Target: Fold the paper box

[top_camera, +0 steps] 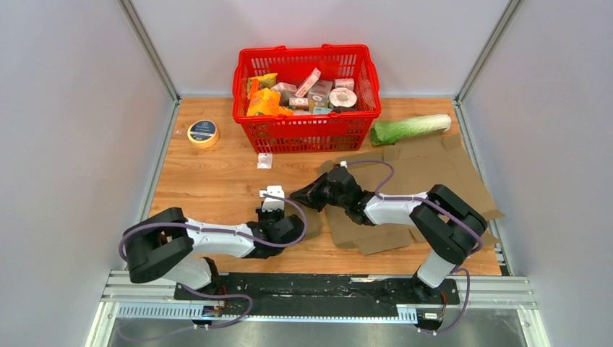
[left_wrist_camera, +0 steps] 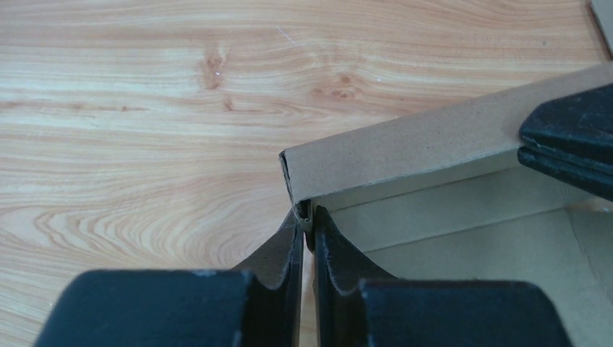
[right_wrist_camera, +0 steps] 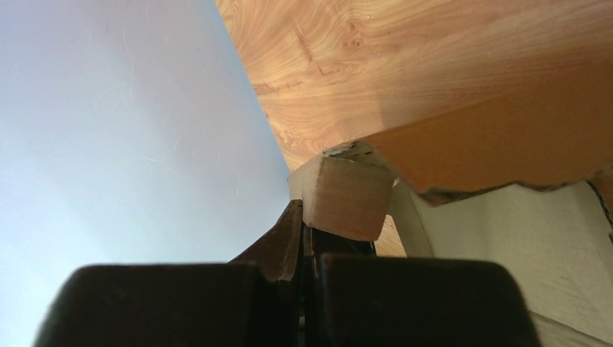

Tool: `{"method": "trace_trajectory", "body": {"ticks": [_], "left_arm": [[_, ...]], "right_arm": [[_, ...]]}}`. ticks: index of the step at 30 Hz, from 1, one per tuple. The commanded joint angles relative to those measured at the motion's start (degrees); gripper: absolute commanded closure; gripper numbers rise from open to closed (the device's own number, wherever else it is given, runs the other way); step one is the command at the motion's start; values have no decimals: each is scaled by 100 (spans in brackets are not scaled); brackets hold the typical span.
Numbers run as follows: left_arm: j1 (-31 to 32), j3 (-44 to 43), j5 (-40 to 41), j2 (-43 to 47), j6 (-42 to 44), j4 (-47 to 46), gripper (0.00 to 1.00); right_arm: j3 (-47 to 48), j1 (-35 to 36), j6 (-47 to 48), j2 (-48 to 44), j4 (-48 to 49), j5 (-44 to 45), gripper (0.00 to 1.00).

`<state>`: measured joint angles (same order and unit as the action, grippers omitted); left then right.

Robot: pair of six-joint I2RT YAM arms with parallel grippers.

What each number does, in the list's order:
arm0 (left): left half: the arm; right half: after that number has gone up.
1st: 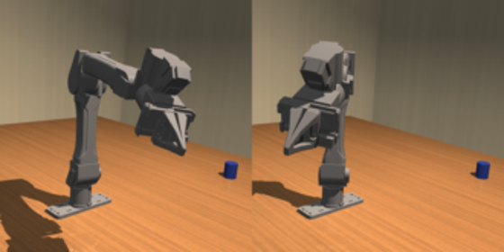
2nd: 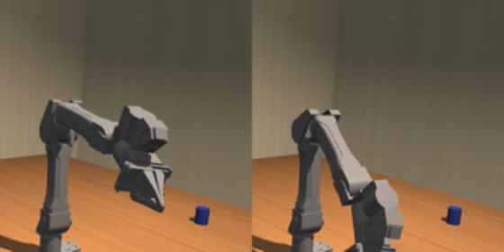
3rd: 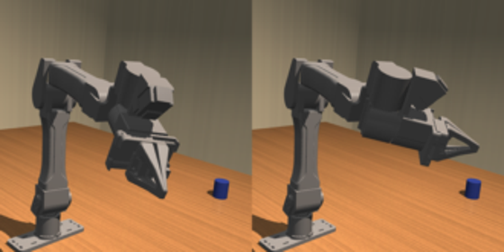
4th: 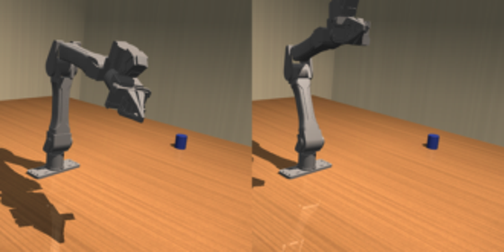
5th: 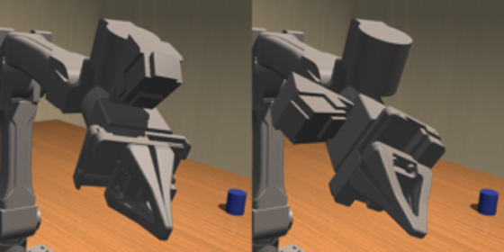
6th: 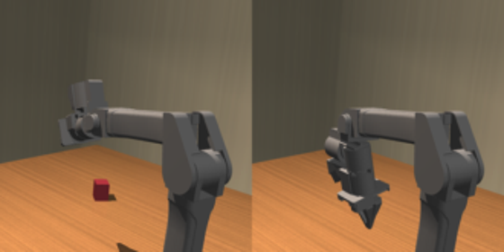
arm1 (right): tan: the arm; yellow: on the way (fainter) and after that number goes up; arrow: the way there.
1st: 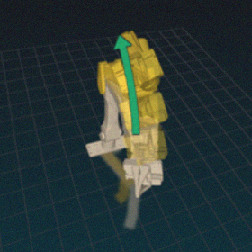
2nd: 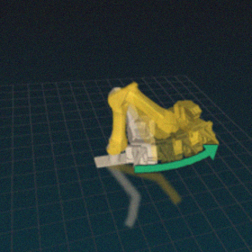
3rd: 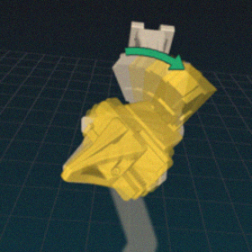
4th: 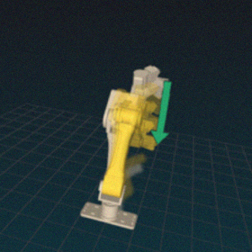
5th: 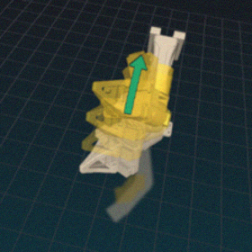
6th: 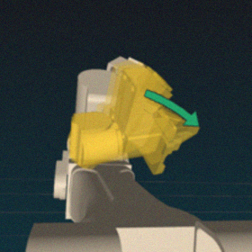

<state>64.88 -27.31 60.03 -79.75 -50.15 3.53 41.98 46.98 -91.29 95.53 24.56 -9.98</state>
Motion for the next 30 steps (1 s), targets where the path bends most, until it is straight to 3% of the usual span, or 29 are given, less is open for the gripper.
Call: {"method": "trace_trajectory", "body": {"ticks": [1,2,5,10,15,17,18,19,20,23,27,30], "left_arm": [[-28,-466,122,-506,-143,469,94],[-46,-625,219,-742,-249,847,100],[-55,-916,439,-1025,-951,1939,100],[-46,-531,150,-885,-769,1477,100],[-55,-188,-412,-130,390,599,100],[-46,-20,-755,325,567,535,100],[-55,24,-895,450,568,622,100],[-46,120,-966,712,577,657,100],[-46,155,-1036,845,638,684,100],[-46,340,-1397,1303,865,649,100],[-55,568,-1284,1664,691,789,100],[-46,622,-1178,1796,612,973,100]], "right_arm": [[4,48,-39,-157,137,-92,100],[-14,57,-38,-148,128,-101,100],[-49,48,75,-166,-20,4,100],[-102,39,425,-34,172,-91,100],[-303,-293,1935,-849,-345,-390,49],[-147,-557,3266,-1367,-1361,-662,34],[-15,-611,3762,-1500,-2218,-924,32],[125,-663,4211,-1624,-2619,-1084,32],[161,-699,5225,-1808,-2875,-1216,29],[311,-690,6513,-2388,-3991,-1173,26],[495,-586,6939,-2609,-4266,-1112,27],[958,-122,6914,-2426,-4415,-508,30]]}}
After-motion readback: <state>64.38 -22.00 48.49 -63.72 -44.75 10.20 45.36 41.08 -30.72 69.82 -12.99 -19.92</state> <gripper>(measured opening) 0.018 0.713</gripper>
